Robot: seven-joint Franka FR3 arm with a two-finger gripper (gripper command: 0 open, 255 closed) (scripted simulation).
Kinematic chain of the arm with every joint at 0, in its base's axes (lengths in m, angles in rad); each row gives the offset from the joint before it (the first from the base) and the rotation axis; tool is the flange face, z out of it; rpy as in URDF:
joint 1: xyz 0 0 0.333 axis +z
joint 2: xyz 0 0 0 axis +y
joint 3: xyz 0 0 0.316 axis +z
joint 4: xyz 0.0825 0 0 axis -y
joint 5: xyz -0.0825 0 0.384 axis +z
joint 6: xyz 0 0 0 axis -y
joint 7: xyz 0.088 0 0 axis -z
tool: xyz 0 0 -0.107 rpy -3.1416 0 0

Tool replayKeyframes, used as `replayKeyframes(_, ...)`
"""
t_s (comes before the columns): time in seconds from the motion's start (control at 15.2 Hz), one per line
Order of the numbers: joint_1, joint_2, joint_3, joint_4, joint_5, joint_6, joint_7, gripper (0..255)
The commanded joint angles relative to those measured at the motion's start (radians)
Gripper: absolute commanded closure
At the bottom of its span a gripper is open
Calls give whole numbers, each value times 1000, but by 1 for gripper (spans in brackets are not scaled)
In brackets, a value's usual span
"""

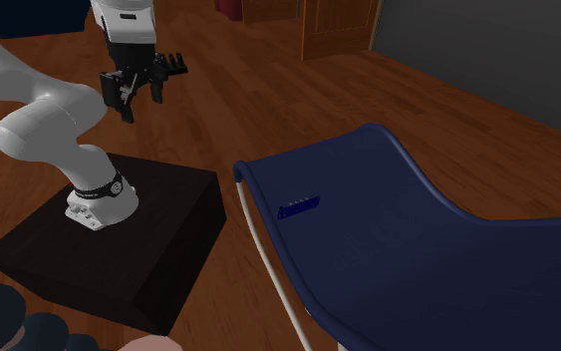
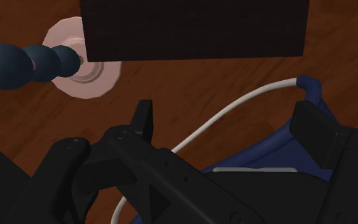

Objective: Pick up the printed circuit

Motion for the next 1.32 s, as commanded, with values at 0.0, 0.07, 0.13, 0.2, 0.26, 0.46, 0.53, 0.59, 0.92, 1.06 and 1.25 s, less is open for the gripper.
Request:
replayKeyframes(0.0, 0, 0, 0, 0, 0, 0, 0, 0)
replayKeyframes(0.07, 1, 23, 4, -8, 5, 37, 7, 0)
replayKeyframes(0.13, 3, 48, 9, -15, 10, 74, 13, 0)
replayKeyframes(0.2, 4, 73, 13, -20, 15, 111, 19, 0)
replayKeyframes(0.26, 5, 100, 17, -24, 20, 147, 25, 0)
replayKeyframes(0.46, 9, 187, 30, -27, 32, 255, 43, 0)
replayKeyframes(0.53, 10, 218, 34, -25, 35, 290, 49, 0)
replayKeyframes(0.59, 11, 250, 38, -21, 38, 324, 55, 0)
replayKeyframes(0.92, 15, 419, 57, 18, 49, 483, 82, 0)
replayKeyframes(1.06, 17, 491, 64, 44, 50, 540, 94, 0)
replayKeyframes(1.25, 19, 599, 72, 93, 49, 618, 111, 0)
